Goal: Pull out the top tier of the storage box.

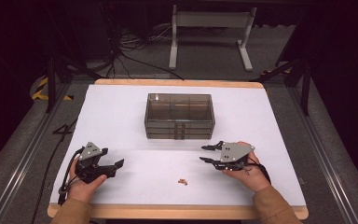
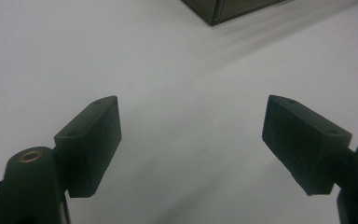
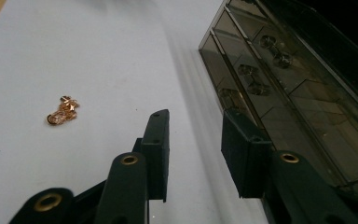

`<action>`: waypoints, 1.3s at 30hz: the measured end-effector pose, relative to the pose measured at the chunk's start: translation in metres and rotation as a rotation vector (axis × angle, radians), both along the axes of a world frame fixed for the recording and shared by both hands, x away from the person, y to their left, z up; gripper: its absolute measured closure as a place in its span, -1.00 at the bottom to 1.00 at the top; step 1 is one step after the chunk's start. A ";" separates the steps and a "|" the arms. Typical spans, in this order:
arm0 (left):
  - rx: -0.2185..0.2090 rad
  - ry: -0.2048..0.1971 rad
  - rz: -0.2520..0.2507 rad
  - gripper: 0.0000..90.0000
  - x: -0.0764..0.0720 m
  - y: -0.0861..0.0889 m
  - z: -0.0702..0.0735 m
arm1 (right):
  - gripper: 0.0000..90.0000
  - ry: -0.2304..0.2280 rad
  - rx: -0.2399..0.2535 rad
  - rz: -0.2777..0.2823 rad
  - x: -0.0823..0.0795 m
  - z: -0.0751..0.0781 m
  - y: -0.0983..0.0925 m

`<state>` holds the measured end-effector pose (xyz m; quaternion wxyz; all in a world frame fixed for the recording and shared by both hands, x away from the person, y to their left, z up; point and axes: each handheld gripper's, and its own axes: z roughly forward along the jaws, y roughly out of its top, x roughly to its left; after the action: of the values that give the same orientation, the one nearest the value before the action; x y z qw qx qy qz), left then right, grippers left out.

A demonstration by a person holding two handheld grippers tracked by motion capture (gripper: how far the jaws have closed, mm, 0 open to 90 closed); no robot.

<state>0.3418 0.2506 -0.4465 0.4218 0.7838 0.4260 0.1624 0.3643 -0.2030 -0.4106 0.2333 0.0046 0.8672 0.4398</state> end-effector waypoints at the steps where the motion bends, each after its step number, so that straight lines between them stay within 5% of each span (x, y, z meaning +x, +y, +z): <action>1: 0.003 0.002 -0.002 -0.55 0.000 0.000 0.000 | 0.39 -0.016 -0.004 -0.002 0.000 0.000 0.000; 17: -0.003 0.016 -0.009 -0.57 0.001 0.000 -0.001 | 0.31 -0.202 -0.096 -0.006 -0.005 -0.001 0.002; 39: -0.012 0.017 -0.009 -0.56 0.000 0.001 0.000 | 0.32 -0.394 -0.203 -0.054 -0.018 -0.001 0.009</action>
<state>0.3416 0.2513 -0.4464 0.4235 0.7846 0.4267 0.1514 0.3461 -0.1936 -0.4115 0.4091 -0.0817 0.8442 0.3365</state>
